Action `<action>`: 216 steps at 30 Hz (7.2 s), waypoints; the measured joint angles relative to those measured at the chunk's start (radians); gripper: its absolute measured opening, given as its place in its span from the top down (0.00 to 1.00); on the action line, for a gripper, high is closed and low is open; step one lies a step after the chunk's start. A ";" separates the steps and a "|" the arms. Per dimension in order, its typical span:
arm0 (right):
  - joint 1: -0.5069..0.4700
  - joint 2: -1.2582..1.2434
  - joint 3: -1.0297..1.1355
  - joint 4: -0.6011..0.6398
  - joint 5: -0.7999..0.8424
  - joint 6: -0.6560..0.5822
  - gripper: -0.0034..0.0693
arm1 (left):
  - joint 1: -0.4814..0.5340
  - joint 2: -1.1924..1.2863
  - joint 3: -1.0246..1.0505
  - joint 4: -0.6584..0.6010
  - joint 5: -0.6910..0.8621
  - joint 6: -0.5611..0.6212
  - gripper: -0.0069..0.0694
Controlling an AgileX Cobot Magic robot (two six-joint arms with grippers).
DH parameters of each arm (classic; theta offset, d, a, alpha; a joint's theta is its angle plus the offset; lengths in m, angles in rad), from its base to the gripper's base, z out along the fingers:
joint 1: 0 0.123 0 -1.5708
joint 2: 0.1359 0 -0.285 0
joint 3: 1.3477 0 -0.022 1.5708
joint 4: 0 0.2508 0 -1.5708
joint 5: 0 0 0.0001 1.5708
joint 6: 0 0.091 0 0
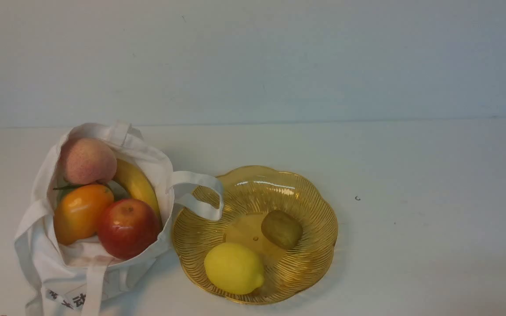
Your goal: Take the fruit out of the cloth bag on the white table and place them on a plate.
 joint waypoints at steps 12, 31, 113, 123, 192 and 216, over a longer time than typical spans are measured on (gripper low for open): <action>0.000 0.000 0.000 0.000 0.000 -0.003 0.97 | 0.000 0.000 0.000 0.000 0.000 0.000 0.92; 0.000 0.000 0.000 0.000 0.000 -0.003 0.97 | 0.000 0.000 0.000 0.000 0.000 0.000 0.92; 0.000 0.000 0.000 0.000 0.000 -0.003 0.97 | -0.112 1.618 -1.046 -0.248 0.374 0.099 0.04; 0.000 0.000 0.000 0.000 0.000 -0.003 0.97 | -0.112 1.573 -1.047 -0.242 0.396 0.109 0.14; 0.000 0.000 0.000 0.000 0.000 -0.003 0.97 | -0.511 1.014 -1.173 0.114 0.758 -0.066 0.92; 0.000 0.000 0.000 0.000 0.000 -0.003 0.97 | -0.511 0.261 -0.251 0.116 -0.033 -0.269 0.92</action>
